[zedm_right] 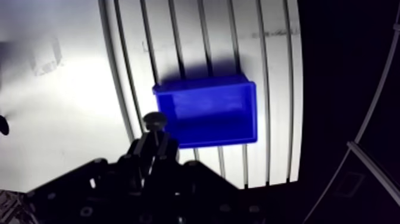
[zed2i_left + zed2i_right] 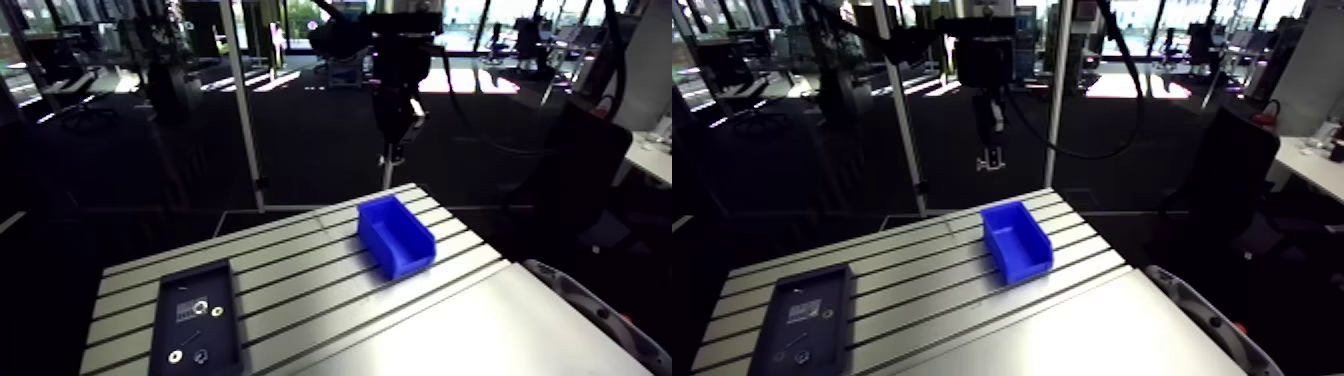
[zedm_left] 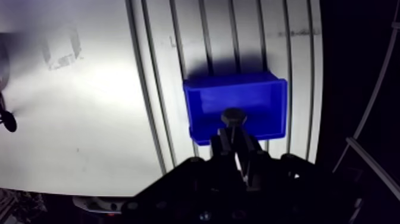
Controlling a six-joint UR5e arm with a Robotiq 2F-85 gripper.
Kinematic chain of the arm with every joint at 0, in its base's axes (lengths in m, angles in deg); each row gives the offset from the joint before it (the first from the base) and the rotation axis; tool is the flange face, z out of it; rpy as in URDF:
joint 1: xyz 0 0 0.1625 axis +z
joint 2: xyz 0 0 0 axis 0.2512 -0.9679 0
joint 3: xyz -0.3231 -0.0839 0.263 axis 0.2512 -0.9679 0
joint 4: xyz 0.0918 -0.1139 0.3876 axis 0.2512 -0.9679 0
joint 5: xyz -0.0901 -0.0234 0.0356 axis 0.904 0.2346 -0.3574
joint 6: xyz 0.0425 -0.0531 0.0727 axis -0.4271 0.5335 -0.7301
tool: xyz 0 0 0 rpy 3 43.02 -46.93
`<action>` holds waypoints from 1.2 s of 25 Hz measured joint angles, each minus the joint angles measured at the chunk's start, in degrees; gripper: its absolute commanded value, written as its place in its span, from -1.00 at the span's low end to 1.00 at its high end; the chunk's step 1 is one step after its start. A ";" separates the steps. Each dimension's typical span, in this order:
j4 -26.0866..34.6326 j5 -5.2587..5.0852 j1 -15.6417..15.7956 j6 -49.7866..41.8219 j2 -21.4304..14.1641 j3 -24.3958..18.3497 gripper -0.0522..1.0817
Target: Pick up the M10 bolt from the tray and put it into the blue bin.
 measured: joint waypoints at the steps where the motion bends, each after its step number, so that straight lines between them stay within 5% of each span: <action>1: -0.97 0.30 -0.64 1.49 0.60 0.02 0.97; 9: -10.05 3.36 -4.31 9.29 5.67 0.46 0.95; 30: -14.72 4.00 -2.32 4.87 11.82 4.19 0.90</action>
